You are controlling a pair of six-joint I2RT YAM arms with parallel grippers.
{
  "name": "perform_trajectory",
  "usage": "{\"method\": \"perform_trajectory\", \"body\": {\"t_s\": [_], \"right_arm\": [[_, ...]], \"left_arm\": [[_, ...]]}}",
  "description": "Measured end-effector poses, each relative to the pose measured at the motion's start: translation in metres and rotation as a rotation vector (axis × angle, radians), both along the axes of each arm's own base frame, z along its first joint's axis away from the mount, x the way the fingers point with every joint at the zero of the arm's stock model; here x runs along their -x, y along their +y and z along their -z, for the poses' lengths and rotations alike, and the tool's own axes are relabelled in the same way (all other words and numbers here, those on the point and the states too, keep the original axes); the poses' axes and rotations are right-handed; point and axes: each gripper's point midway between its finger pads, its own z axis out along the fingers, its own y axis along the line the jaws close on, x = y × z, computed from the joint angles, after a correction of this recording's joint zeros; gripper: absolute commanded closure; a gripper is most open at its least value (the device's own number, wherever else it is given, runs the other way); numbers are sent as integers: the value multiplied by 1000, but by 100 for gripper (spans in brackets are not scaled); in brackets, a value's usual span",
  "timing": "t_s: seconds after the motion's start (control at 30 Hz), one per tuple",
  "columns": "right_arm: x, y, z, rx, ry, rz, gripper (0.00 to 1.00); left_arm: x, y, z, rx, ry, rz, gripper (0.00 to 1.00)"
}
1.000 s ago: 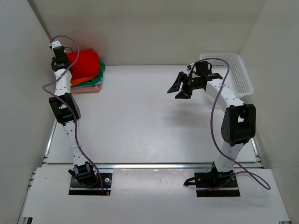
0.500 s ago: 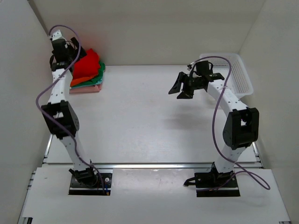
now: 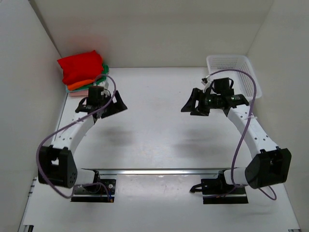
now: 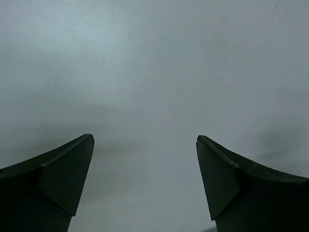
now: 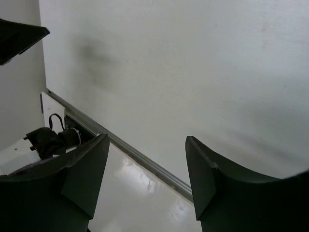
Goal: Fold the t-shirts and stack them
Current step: Put the neatly folded tshirt into the corner of the board with the left arm
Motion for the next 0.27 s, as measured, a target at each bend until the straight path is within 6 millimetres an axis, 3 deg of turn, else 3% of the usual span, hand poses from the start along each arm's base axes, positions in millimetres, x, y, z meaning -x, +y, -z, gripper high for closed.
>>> {"method": "perform_trajectory", "body": {"t_s": [0.1,0.27], "right_arm": [[20,-5,16,5,24,3,38],[40,-10,32,-5,37,20,38]], "left_arm": [[46,-4,0,5,45,45,2],[82,-4,-51,24,-84,109,1]]}}
